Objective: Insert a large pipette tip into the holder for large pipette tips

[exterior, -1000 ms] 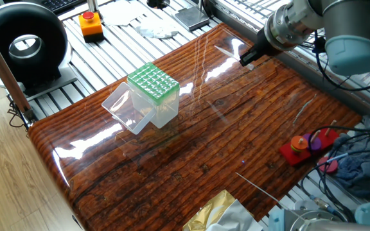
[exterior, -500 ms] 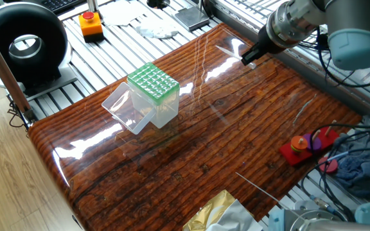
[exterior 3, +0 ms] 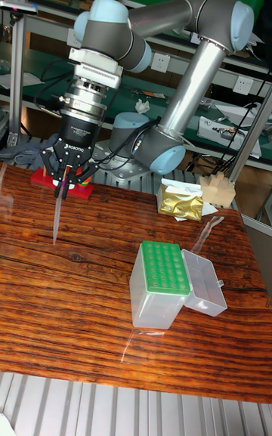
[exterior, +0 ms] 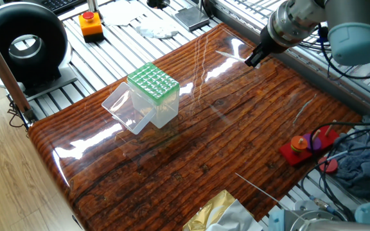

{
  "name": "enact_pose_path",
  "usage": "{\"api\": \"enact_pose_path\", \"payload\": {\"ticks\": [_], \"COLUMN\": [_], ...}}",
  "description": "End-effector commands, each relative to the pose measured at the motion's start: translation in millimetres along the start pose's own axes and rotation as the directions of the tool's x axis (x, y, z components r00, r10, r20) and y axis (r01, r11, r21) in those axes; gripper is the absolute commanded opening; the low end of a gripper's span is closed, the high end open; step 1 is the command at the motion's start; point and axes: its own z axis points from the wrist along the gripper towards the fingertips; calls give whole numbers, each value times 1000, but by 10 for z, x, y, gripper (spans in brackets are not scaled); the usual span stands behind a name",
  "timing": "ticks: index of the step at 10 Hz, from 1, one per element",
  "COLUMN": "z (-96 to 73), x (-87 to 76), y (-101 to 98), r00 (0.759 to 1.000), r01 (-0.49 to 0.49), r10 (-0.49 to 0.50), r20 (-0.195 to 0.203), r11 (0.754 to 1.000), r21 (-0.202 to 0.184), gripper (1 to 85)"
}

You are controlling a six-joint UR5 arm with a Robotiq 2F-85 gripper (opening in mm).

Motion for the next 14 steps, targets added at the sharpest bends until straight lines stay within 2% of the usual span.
{"api": "enact_pose_path", "payload": {"ticks": [1,2,5,11,13,14], "z": [-20,-27,-40,-37,-49,-78], "x": [-126,-182,-202,-192,-191,-253], "y": [58,143,276,257,341,404], "r00": [992,991,994,994,996,997], "r01": [120,115,77,78,58,48], "r10": [-119,-111,-68,-70,-49,-40], "r20": [50,76,85,80,72,61], "r11": [993,992,991,992,990,989], "r21": [-23,-53,-106,-99,-131,-141], "gripper": [10,10,10,10,10,10]}}
